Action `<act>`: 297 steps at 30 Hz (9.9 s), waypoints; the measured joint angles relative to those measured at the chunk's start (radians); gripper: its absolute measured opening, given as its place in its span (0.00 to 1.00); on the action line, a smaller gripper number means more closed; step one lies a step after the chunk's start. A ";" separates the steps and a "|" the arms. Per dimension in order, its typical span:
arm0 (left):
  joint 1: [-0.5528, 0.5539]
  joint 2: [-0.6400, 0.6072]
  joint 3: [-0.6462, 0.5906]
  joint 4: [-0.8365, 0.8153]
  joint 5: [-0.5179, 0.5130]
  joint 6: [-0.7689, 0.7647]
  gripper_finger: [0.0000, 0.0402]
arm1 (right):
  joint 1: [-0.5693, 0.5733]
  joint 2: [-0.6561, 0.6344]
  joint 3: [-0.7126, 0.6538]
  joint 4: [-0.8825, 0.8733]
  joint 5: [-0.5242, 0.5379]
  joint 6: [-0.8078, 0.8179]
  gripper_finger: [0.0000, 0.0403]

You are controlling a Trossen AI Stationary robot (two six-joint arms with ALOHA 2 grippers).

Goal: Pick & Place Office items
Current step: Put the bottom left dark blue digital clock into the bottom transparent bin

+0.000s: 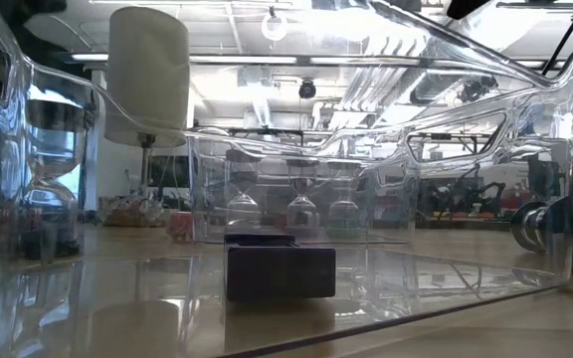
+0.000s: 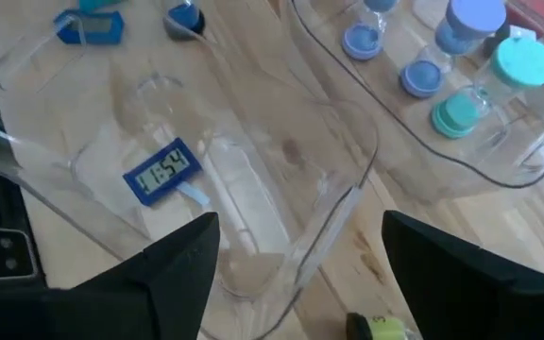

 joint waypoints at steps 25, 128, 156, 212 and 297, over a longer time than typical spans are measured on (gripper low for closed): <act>0.009 0.302 0.000 -0.194 0.100 -0.218 0.64 | 0.000 0.013 0.001 0.083 -0.013 0.008 0.71; -0.034 0.517 -0.023 0.318 0.066 -0.922 0.64 | -0.004 0.013 0.002 0.149 -0.130 -0.296 0.71; -0.074 0.552 -0.018 0.320 0.068 -0.984 0.61 | 0.034 0.013 0.002 0.149 -0.122 -0.304 0.71; -0.078 0.337 0.116 0.169 -0.039 -0.722 0.12 | 0.034 0.013 0.002 0.166 -0.119 -0.307 0.71; 0.014 0.343 0.119 1.322 -0.557 0.782 0.18 | -0.105 0.045 0.003 0.885 -0.074 -1.005 0.13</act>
